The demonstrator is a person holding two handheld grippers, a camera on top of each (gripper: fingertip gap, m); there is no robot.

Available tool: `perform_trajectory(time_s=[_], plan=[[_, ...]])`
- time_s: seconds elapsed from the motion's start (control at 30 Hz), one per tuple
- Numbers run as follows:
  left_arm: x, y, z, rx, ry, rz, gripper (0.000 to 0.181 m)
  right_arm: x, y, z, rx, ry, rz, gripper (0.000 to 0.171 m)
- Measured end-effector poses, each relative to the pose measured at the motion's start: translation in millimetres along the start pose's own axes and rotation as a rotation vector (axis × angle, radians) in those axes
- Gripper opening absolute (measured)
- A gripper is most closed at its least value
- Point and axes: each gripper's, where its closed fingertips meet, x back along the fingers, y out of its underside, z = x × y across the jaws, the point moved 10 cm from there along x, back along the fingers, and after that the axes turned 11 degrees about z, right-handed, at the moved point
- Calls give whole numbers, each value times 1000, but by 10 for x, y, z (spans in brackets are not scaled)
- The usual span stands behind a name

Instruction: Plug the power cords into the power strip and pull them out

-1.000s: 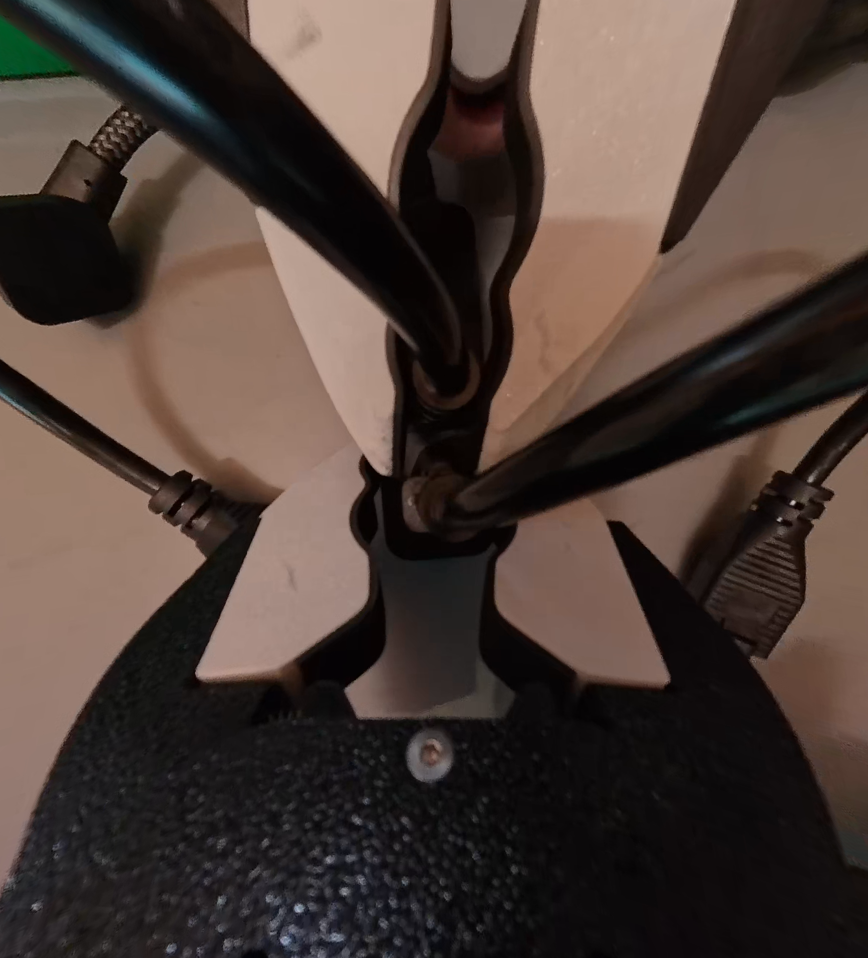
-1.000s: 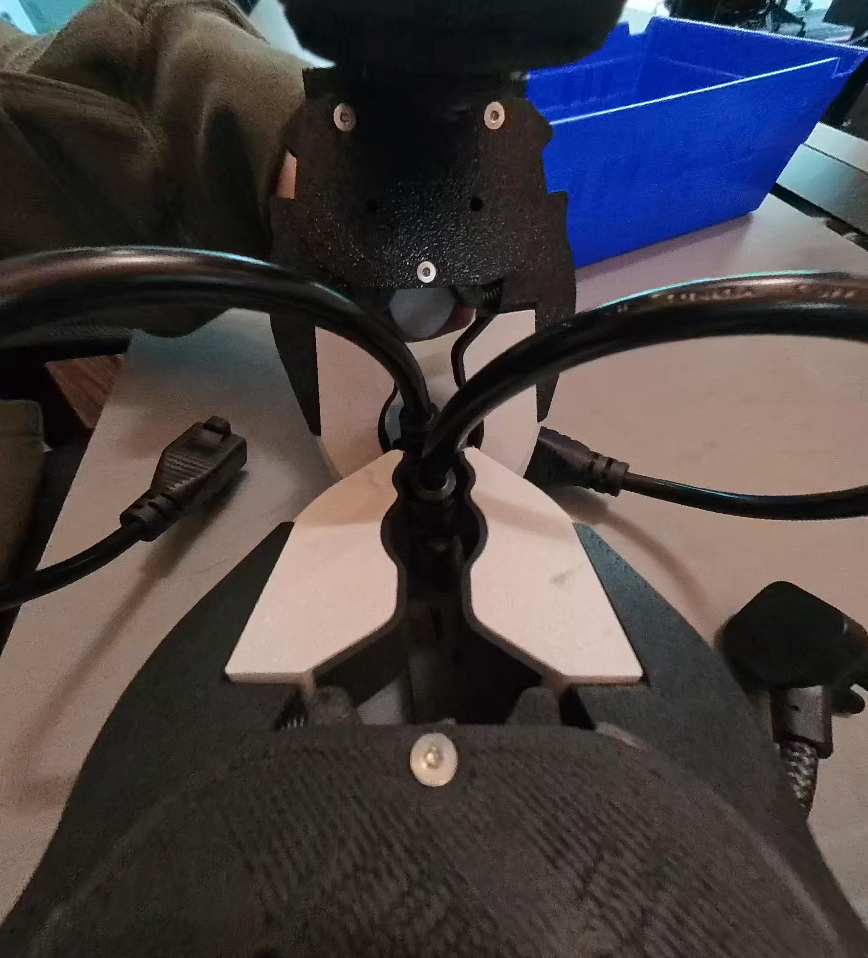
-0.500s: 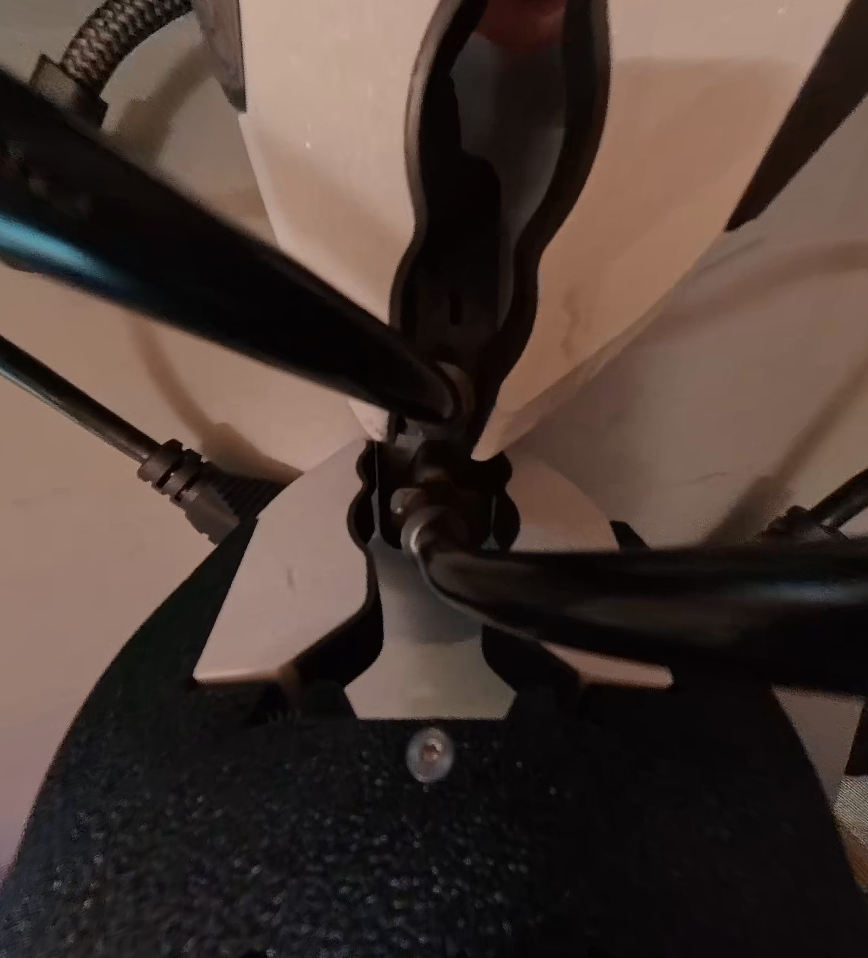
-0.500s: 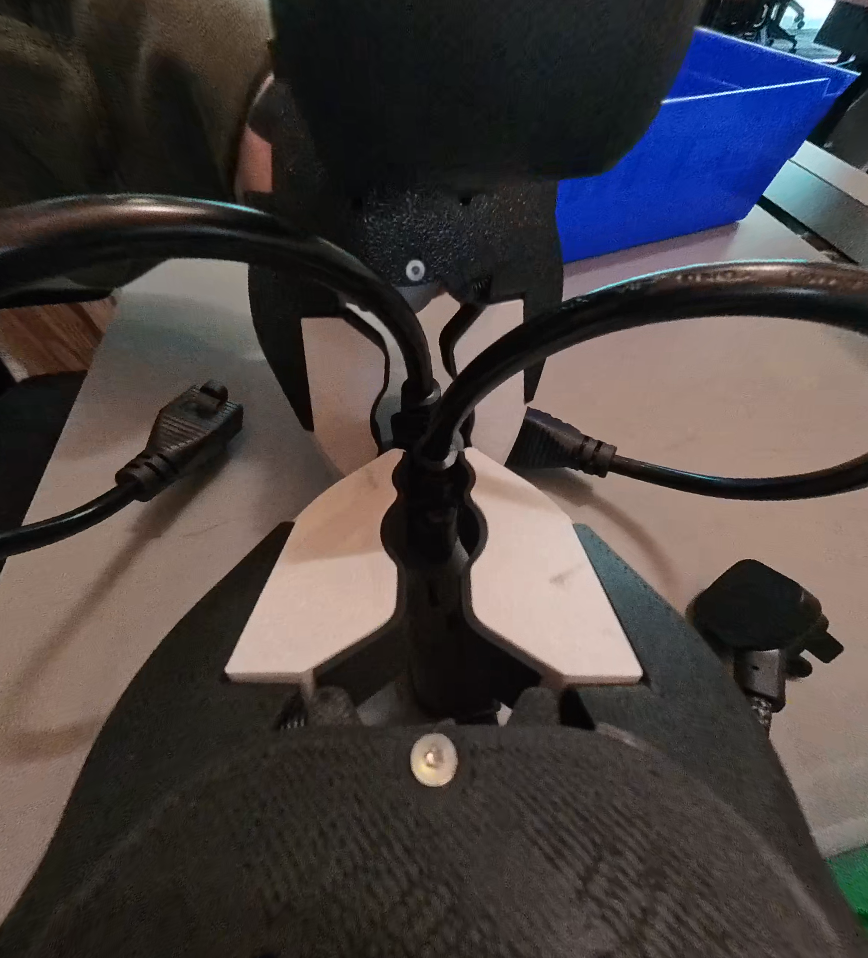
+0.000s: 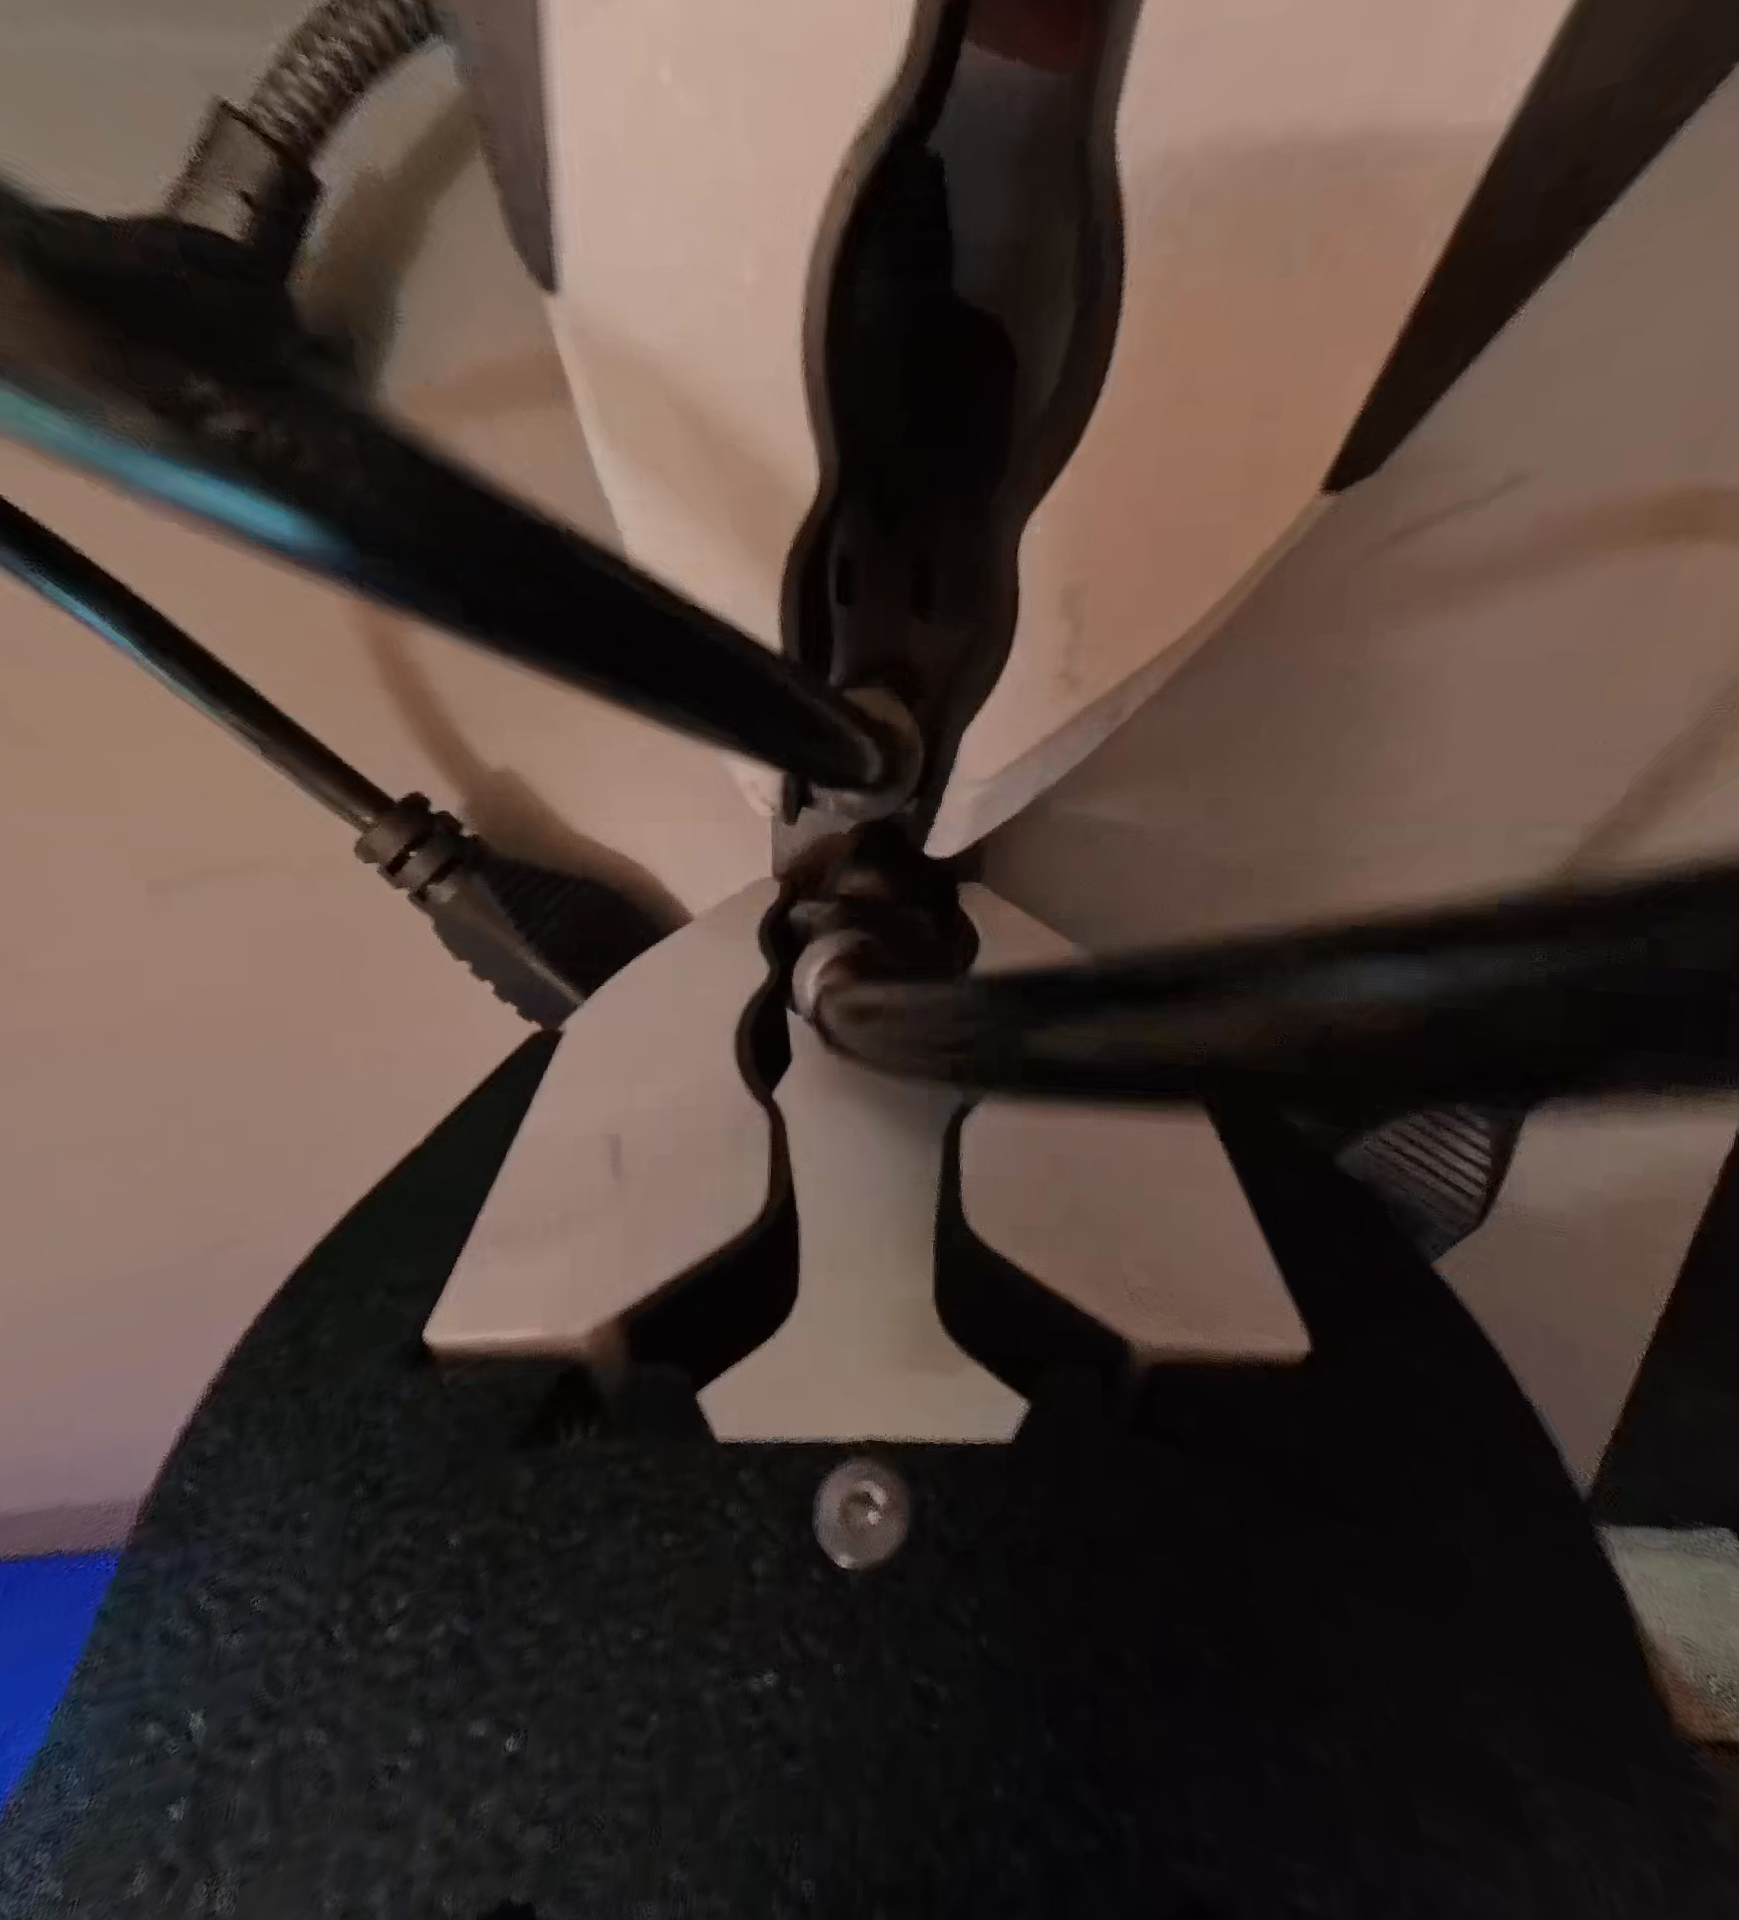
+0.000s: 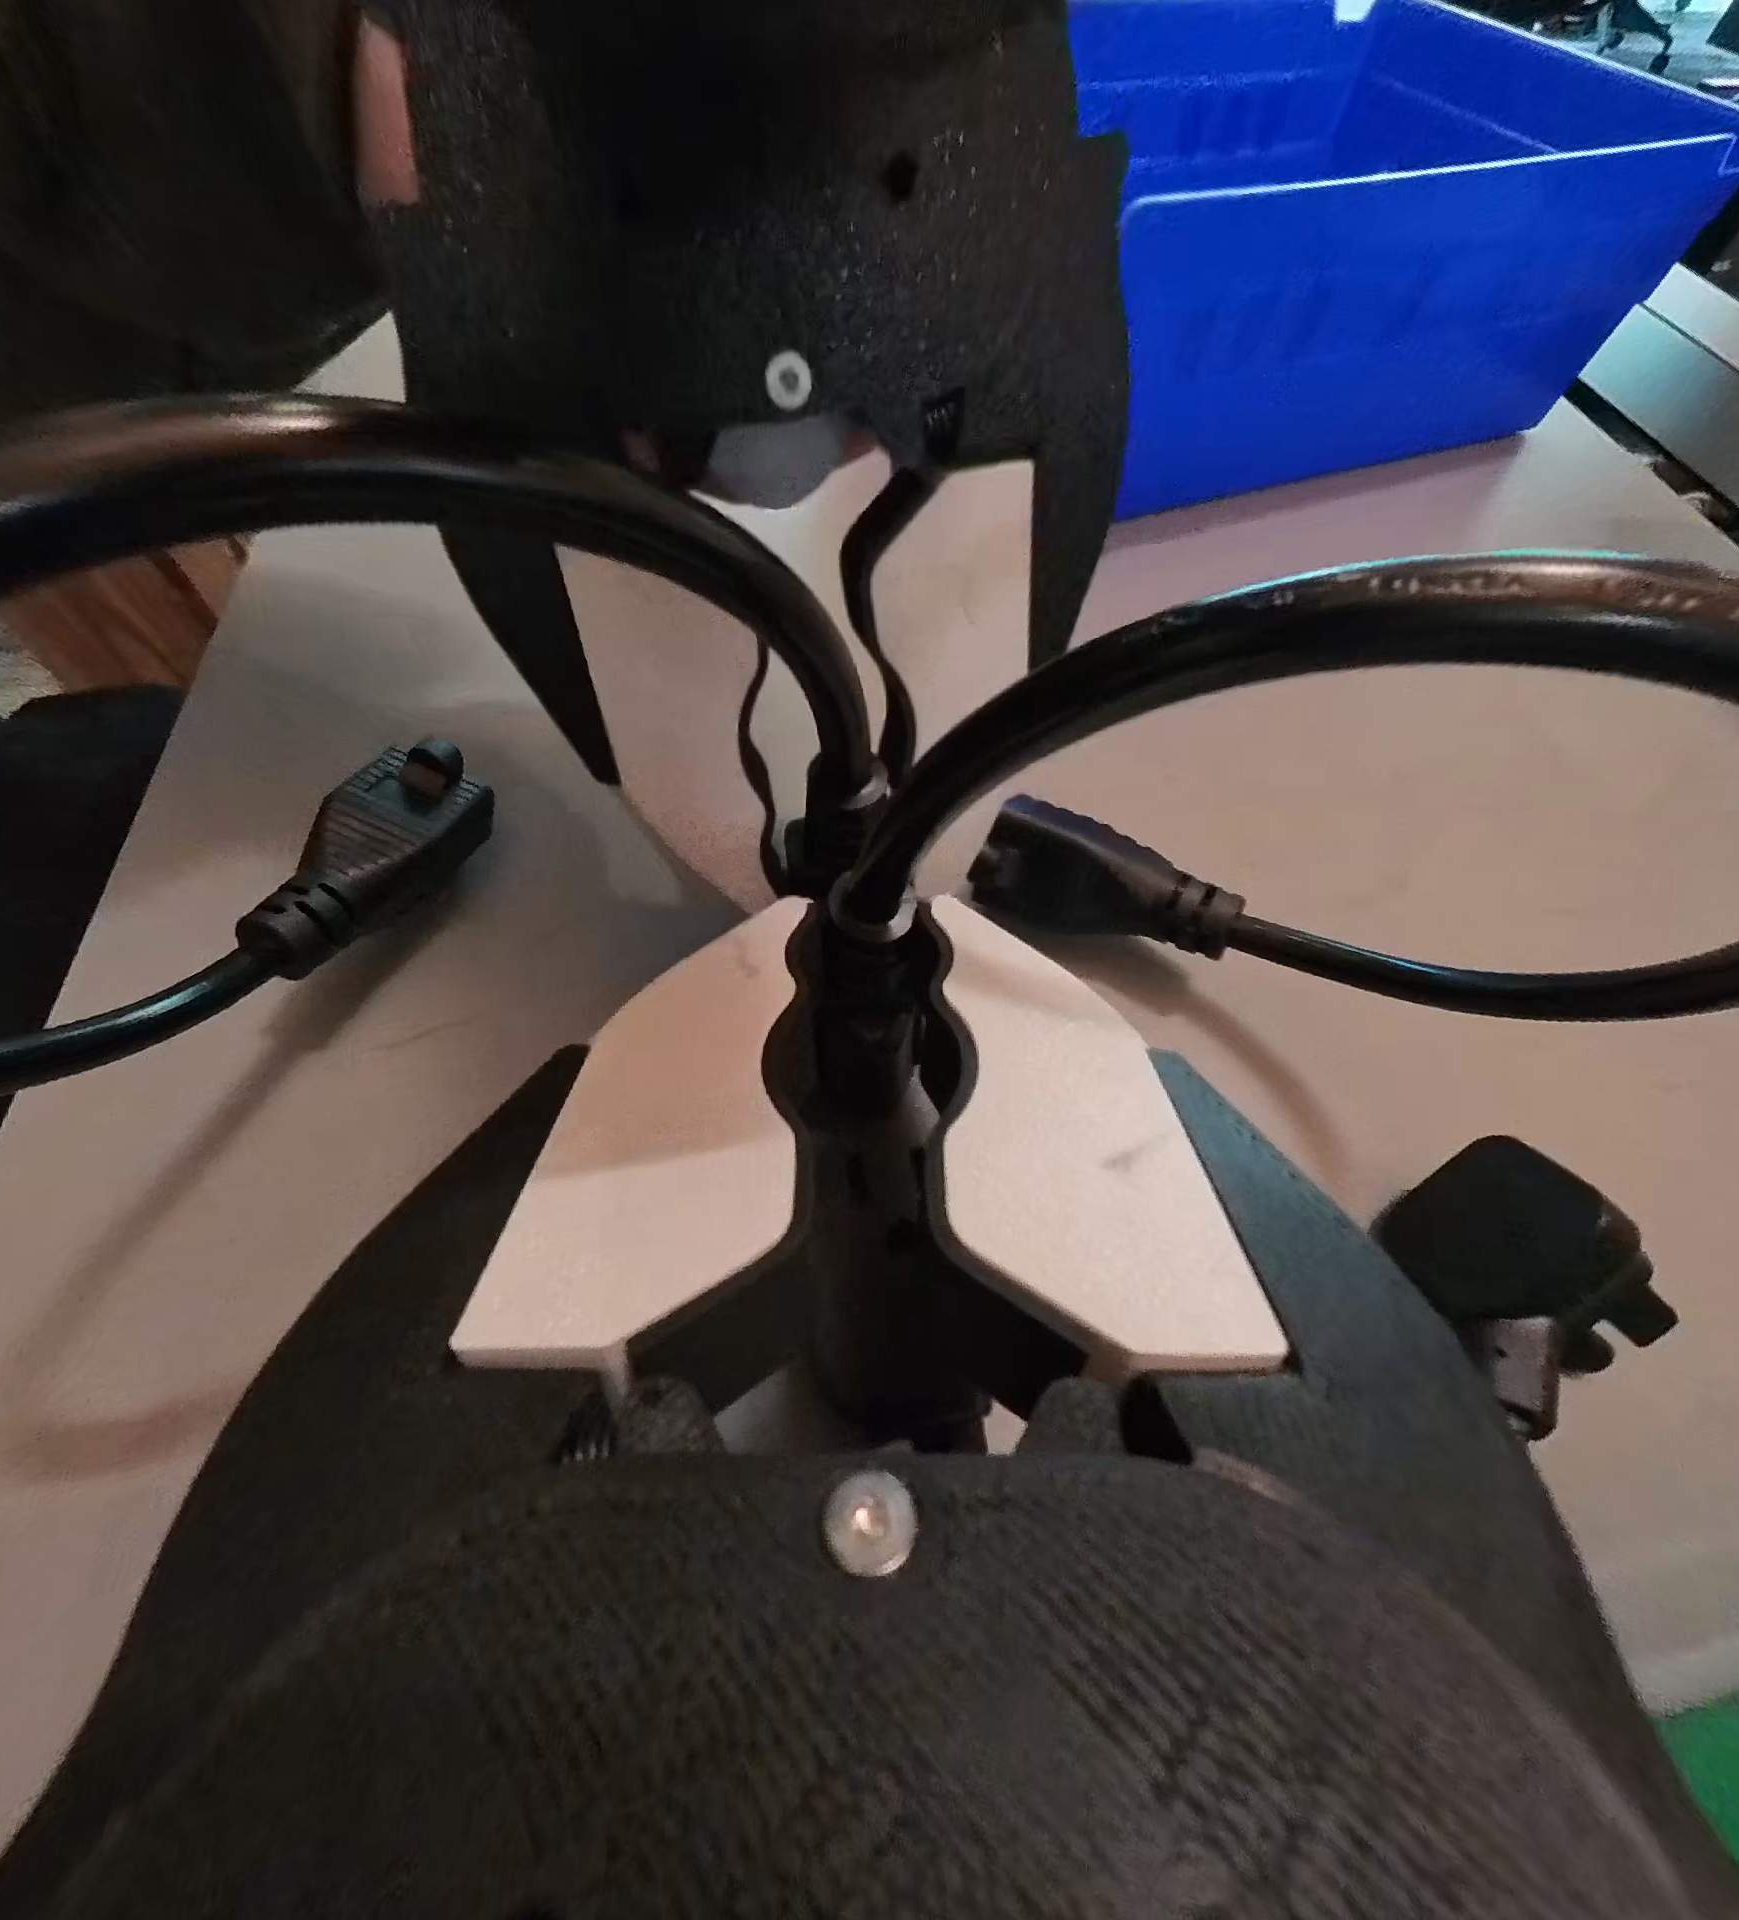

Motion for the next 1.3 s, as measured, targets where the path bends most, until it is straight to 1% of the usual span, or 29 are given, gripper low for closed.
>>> perform_trajectory(time_s=[0.03, 0.2, 0.47, 0.6, 0.7, 0.8, 0.87, 1.0, 1.07, 1.13, 1.17, 1.23, 1.3], plan=[[-20, -7, 8, -13, 7, -20, 26, -2, 4, -2, -1, -4, 7, 17], [-38, -52, -35, 0, 44, -85, 25, -3, 21, 9, -5, -10, 30, 16], [-35, -25, -18, 19, 38, -56, 25, -13, 13, 1, -29, 2, 23, 16], [-38, -43, -3, 61, 8, -83, 25, -25, 48, 18, -58, -12, 69, 17], [-49, -81, 9, 33, 5, -109, 25, -7, 9, -19, 13, -35, 29, 16], [-62, -108, -2, 54, 18, -156, 26, -33, 3, 34, -55, -8, 19, 17], [-65, -105, -41, 82, 9, -150, 26, -34, 23, 64, -84, 1, 45, 16], [-74, -125, -31, 69, 12, -154, 25, -1, 11, 24, -48, -37, 36, 16], [-78, -134, -33, 88, 2, -172, 26, -20, 26, 71, -100, 7, 53, 16], [-81, -125, -81, 133, -24, -155, 25, -33, 46, 122, -157, 65, 83, 15], [-78, -117, -99, 142, -21, -148, 25, -36, 38, 113, -139, 61, 78, 15], [-87, -149, -75, 101, -16, -169, 26, 4, 19, 64, -72, 9, 56, 15], [-100, -177, -67, 86, -5, -189, 26, 16, 7, 54, -66, 7, 41, 15]])
